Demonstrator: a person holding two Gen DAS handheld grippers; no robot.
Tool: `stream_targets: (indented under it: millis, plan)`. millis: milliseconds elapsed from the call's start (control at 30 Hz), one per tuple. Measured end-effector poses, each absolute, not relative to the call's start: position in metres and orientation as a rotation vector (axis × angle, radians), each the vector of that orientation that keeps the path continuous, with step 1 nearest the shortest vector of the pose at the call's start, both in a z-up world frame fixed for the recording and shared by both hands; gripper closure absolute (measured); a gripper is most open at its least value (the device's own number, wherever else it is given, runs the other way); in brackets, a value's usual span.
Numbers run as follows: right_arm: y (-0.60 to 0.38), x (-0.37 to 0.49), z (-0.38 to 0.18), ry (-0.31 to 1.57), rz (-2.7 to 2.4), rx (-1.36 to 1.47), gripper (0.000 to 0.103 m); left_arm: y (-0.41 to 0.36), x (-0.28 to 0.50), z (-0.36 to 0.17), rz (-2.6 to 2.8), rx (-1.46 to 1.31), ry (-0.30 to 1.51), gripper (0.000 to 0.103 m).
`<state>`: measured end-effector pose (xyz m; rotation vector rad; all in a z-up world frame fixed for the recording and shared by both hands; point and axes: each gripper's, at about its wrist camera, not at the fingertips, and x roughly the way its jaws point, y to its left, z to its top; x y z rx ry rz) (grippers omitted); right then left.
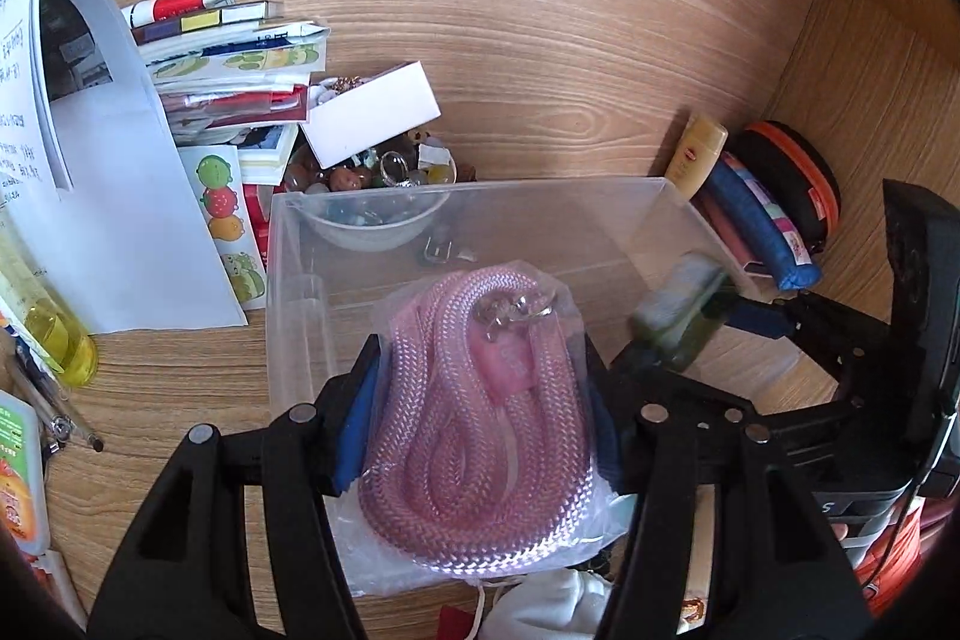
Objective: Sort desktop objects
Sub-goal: 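Lower the green bottle into the bin with the right tool while the left releases the pink rope bag there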
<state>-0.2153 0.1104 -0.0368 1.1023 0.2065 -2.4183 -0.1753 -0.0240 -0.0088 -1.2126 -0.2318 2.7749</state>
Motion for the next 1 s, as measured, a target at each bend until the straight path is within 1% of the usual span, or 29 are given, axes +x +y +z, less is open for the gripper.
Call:
stream_targets:
  millis: [200,467,533,567,600,667,733,867,933,1000]
  plan:
    - [0.107,-0.213,-0.036,0.243,-2.438,1.077,0.027,-0.020,-0.176,-0.015,2.791,-1.225,-0.199,0.045]
    - [0.105,-0.210,-0.036,0.264,-2.454,1.052,0.027,-0.012,-0.168,-0.007,2.838,-1.156,-0.111,0.045]
    - [0.104,-0.207,-0.035,0.283,-2.458,1.038,0.024,-0.012,-0.166,-0.005,2.842,-1.139,-0.110,0.045]
    - [0.103,-0.205,-0.033,0.283,-2.460,1.028,0.020,-0.013,-0.164,-0.003,2.845,-1.125,-0.116,0.044]
    - [0.104,-0.203,-0.031,0.278,-2.464,1.009,0.018,-0.014,-0.162,0.000,2.848,-1.108,-0.124,0.044]
    - [0.104,-0.199,-0.027,0.278,-2.473,0.981,0.017,-0.017,-0.158,0.005,2.866,-1.077,-0.132,0.039]
    - [0.105,-0.197,-0.023,0.277,-2.482,0.962,0.017,-0.019,-0.154,0.009,2.889,-1.048,-0.138,0.031]
    - [0.108,-0.197,-0.019,0.270,-2.499,0.954,0.016,-0.024,-0.147,0.017,2.938,-0.993,-0.151,0.028]
    - [0.110,-0.197,-0.017,0.265,-2.516,0.949,0.016,-0.027,-0.145,0.021,2.964,-0.969,-0.162,0.020]
    - [0.112,-0.196,-0.013,0.252,-2.512,0.944,0.016,-0.031,-0.142,0.024,2.988,-0.944,-0.174,0.014]
